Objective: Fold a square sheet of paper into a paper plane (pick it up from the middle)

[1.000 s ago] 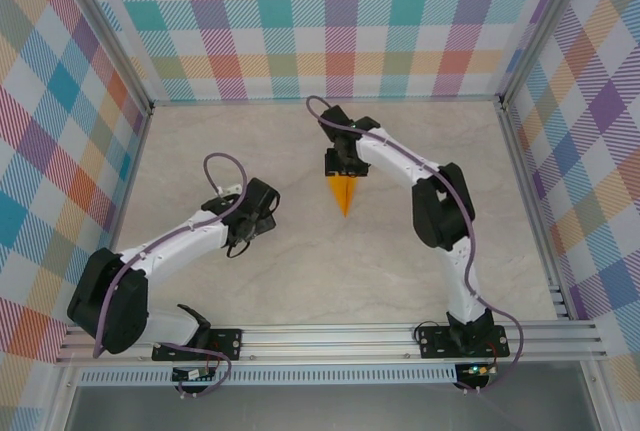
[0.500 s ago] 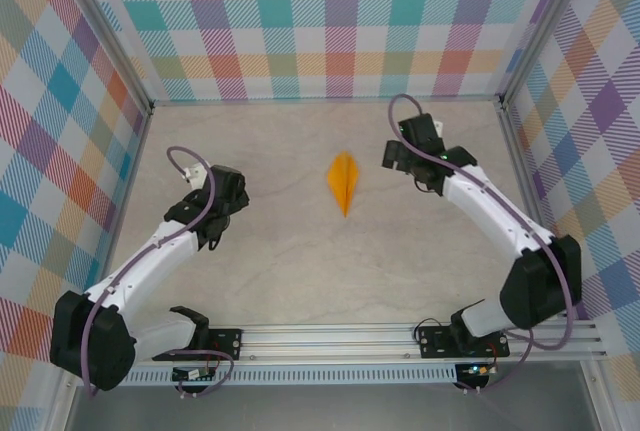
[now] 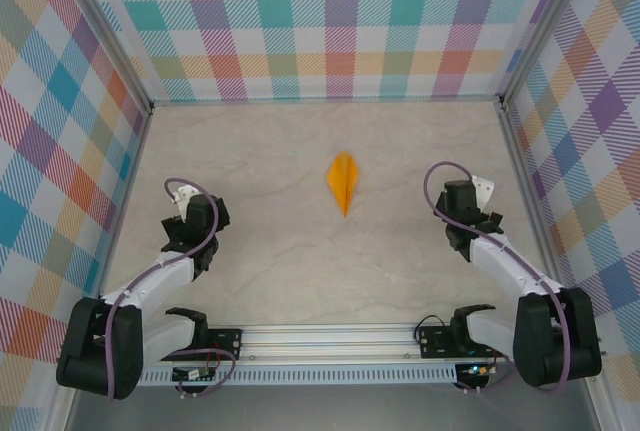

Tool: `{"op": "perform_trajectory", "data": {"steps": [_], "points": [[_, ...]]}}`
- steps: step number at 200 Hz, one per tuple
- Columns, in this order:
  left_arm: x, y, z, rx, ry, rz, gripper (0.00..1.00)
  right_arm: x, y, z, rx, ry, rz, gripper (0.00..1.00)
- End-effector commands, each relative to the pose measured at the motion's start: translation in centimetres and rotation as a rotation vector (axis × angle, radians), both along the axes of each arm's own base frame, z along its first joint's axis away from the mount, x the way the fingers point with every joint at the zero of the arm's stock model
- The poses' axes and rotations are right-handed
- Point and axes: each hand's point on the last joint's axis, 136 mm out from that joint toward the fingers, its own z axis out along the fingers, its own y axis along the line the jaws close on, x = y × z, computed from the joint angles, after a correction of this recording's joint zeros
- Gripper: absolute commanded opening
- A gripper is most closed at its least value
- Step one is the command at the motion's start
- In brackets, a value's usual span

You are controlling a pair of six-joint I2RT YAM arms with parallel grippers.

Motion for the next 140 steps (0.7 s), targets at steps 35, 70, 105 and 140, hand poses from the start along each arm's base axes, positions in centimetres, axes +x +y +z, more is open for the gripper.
{"op": "perform_trajectory", "data": {"steps": [35,70,105,140], "points": [[4.5,-3.2,2.7,-0.024,-0.186,-0.269,1.0,4.7,1.5,2.4,-0.048,-0.241,0.176,1.0],[6.2,-3.6,1.9,-0.061,-0.217,-0.325,1.0,6.2,2.5,2.1,-0.008,-0.294,0.272,1.0],[7.3,-4.0,1.4,-0.054,-0.233,-0.366,1.0,7.9,2.6,2.5,0.001,-0.36,0.322,1.0],[7.7,-3.5,0.0,-0.068,-0.225,-0.347,1.0,8.5,2.9,1.4,0.034,-0.347,0.353,1.0]]}}
